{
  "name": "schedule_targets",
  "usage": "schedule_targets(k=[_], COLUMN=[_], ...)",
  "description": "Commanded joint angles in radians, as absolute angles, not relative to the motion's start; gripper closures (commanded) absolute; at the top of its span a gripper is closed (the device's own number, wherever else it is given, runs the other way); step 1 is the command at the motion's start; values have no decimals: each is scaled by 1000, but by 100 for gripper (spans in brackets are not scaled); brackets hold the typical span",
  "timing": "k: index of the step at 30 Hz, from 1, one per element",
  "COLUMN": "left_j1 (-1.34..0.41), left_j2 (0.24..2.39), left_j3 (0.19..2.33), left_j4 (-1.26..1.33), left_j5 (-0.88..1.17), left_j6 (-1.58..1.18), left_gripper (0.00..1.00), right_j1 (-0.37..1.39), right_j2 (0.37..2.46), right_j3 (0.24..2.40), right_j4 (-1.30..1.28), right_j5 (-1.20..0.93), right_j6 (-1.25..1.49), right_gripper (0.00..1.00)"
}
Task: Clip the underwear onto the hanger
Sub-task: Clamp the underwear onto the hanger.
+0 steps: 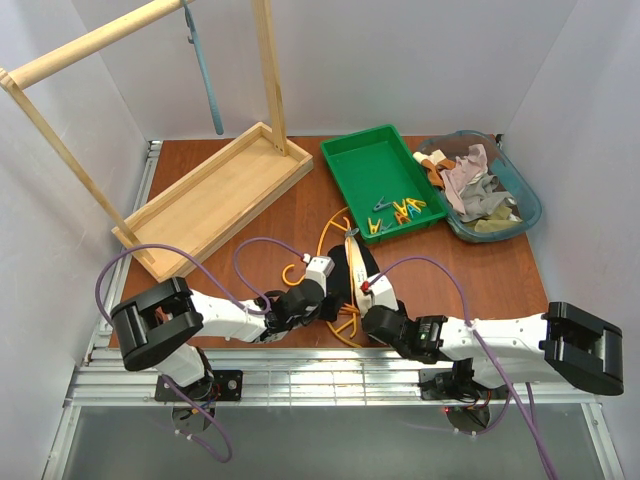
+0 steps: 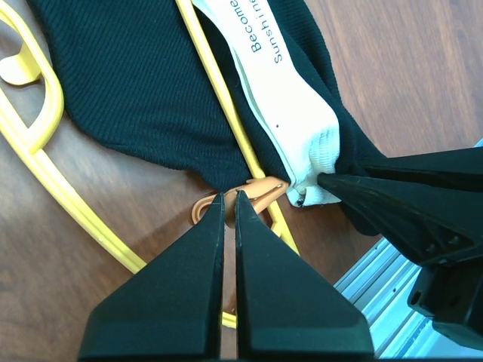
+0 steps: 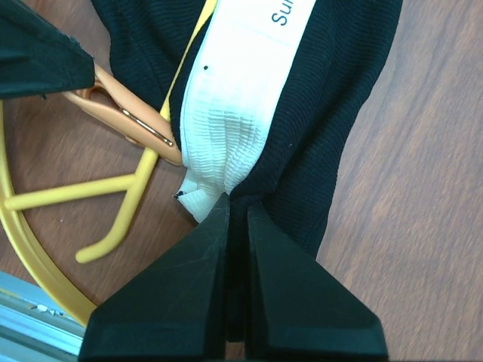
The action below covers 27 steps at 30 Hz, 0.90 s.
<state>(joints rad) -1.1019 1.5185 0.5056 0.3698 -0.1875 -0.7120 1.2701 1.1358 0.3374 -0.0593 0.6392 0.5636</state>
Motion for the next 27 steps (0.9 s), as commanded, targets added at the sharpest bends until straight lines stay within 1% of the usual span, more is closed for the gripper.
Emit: schedule_targets(k=[1, 17, 27], left_j1=[-1117, -1155, -1160], left_j2=[1591, 1649, 1658], left_j3=[471, 433, 419], left_j4=[222, 245, 285], left_j5=[-213, -235, -242], left_j6=[-706, -749, -744], left_gripper=[100, 100, 100], right_j1=[1261, 1167, 1163], right_j2=[1143, 1140, 1167], right_j3=[368, 426, 428], right_j4=[-74, -100, -106], right_j5=[673, 657, 604], right_j6=[589, 529, 535], right_gripper=[99, 99, 99])
